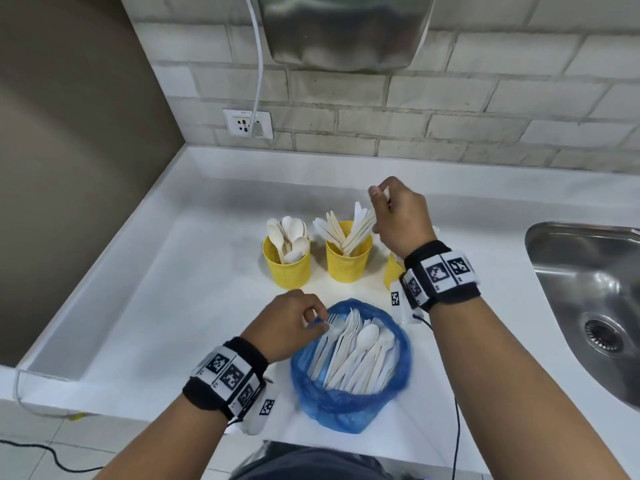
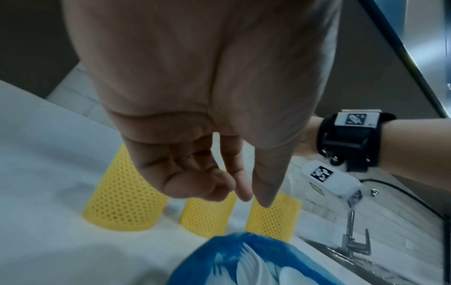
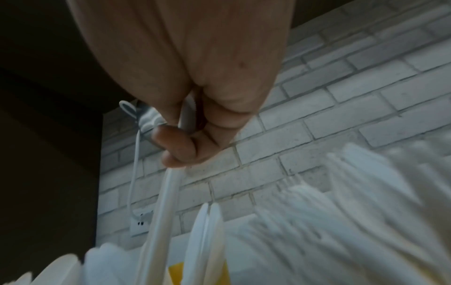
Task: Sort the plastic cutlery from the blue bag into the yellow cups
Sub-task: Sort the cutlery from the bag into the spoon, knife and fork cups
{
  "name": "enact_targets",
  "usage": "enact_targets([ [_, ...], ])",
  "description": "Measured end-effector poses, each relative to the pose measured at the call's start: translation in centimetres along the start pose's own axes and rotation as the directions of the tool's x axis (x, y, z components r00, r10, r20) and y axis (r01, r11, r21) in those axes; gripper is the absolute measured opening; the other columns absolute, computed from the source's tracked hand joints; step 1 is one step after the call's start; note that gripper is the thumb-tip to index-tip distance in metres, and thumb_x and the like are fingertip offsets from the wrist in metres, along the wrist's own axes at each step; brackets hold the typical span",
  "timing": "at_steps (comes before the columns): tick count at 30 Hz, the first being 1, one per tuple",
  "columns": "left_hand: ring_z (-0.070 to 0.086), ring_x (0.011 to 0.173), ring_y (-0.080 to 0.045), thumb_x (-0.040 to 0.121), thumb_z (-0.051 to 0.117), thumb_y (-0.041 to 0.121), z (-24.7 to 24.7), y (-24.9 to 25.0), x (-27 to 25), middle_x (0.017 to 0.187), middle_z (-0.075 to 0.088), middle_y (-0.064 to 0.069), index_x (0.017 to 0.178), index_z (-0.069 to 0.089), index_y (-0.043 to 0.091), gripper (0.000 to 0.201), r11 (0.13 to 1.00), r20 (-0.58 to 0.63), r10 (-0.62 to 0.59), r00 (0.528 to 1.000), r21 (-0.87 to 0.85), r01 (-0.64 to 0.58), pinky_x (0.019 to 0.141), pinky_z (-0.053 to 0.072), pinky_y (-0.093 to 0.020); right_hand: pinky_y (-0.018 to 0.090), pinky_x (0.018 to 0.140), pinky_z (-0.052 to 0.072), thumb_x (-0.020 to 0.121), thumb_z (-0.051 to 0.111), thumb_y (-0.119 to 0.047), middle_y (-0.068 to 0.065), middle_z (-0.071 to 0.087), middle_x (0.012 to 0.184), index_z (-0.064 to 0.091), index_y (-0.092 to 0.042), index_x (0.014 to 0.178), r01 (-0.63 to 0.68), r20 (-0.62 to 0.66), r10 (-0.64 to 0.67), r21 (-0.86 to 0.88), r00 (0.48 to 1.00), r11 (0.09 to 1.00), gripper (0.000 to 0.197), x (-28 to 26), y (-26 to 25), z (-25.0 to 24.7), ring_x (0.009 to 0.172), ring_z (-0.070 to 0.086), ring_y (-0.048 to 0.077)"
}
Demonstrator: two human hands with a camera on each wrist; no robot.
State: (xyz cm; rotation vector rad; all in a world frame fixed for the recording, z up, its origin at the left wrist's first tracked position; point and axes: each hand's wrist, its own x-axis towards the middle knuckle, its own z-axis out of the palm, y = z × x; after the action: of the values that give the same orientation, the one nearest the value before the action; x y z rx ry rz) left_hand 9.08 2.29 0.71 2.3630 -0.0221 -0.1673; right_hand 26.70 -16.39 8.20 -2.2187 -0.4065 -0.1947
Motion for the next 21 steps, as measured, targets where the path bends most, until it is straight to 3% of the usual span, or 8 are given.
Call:
enact_targets([
  [5,0.059,0.079,-0.006,0.086,0.079,0.031,1.6,-0.4,-0.3,0.091,0.062,0.005,0.095,0.070,0.031,0.013,1.000,0.069,-0.026,0.997,-0.005,0.027,0.077,0.047,-0.020,0.037,0.078,0.045,0.107,0.045,-0.035,0.017,0.067,0.107,0.059,-0.005,0.113,0.087,0.251,-0.043,-0.171,0.967,0.981,0.033,0.0,-0.8,2.1,0.098,0.061,0.034],
  [8,0.058,0.075,-0.002,0.087,0.079,0.029,1.8,-0.4,-0.5,0.090,0.062,0.007,0.097,0.070,0.028,0.013,0.999,0.045,-0.043,0.998,-0.006,0.043,0.072,0.043,-0.010,0.041,0.093,0.048,0.106,0.048,-0.036,0.015,0.060,0.123,0.059,-0.009,0.125,0.124,0.207,-0.086,-0.175,0.974,0.977,0.035,-0.6,-1.0,1.7,0.111,0.060,0.033],
  [11,0.061,0.073,0.000,0.088,0.078,0.026,2.1,-0.4,-1.0,0.087,0.068,0.008,0.095,0.069,0.025,0.012,0.998,0.076,-0.058,0.995,-0.027,0.060,0.071,0.046,-0.012,0.031,0.088,0.043,0.103,0.052,-0.031,0.009,0.060,0.119,0.063,-0.012,0.119,0.120,0.053,-0.116,-0.067,0.992,0.991,0.027,-2.0,-1.1,0.0,0.095,0.059,0.023],
  [14,0.064,0.077,-0.004,0.087,0.077,0.026,2.8,0.1,-1.6,0.087,0.069,0.009,0.097,0.069,0.024,0.013,0.997,0.131,-0.077,0.988,0.001,0.078,0.076,0.053,-0.021,0.018,0.076,0.039,0.098,0.055,-0.021,0.001,0.064,0.098,0.066,-0.011,0.100,0.130,-0.032,-0.129,0.055,0.991,0.990,0.015,-4.9,-1.5,-1.8,0.081,0.057,0.013],
  [16,0.062,0.076,-0.004,0.086,0.077,0.028,3.3,0.4,-1.9,0.089,0.067,0.010,0.100,0.069,0.024,0.016,0.997,0.154,-0.075,0.985,0.047,0.068,0.076,0.054,-0.024,0.015,0.071,0.044,0.097,0.054,-0.021,-0.006,0.066,0.084,0.067,-0.013,0.094,0.063,0.097,-0.075,0.121,0.992,0.991,0.015,-7.7,-1.1,-2.4,0.074,0.060,0.008],
  [17,0.060,0.075,-0.003,0.086,0.077,0.029,3.5,0.5,-1.9,0.090,0.065,0.009,0.101,0.068,0.024,0.019,0.995,0.153,-0.072,0.986,0.079,0.060,0.075,0.052,-0.026,0.019,0.070,0.048,0.096,0.052,-0.025,-0.008,0.067,0.080,0.067,-0.014,0.092,0.032,0.206,-0.060,0.133,0.977,0.991,0.019,-9.3,-0.5,-2.4,0.072,0.062,0.007],
  [19,0.056,0.076,-0.006,0.087,0.076,0.033,4.2,0.6,-2.1,0.095,0.059,0.006,0.106,0.063,0.023,0.026,0.987,0.126,-0.082,0.989,0.145,0.063,0.075,0.047,-0.028,0.030,0.072,0.052,0.091,0.048,-0.035,-0.005,0.070,0.078,0.069,-0.016,0.087,0.029,0.417,-0.061,0.081,0.907,0.996,0.029,-12.4,1.0,-2.0,0.072,0.064,0.009],
  [21,0.059,0.085,-0.017,0.087,0.075,0.041,5.1,0.6,-2.2,0.103,0.053,0.002,0.116,0.057,0.021,0.040,0.979,0.075,-0.119,0.990,0.176,0.105,0.080,0.046,-0.033,0.036,0.075,0.051,0.093,0.053,-0.029,-0.001,0.072,0.078,0.070,-0.014,0.081,0.041,0.593,-0.020,-0.021,0.805,0.999,0.026,-15.3,2.7,-1.2,0.072,0.064,0.012],
])
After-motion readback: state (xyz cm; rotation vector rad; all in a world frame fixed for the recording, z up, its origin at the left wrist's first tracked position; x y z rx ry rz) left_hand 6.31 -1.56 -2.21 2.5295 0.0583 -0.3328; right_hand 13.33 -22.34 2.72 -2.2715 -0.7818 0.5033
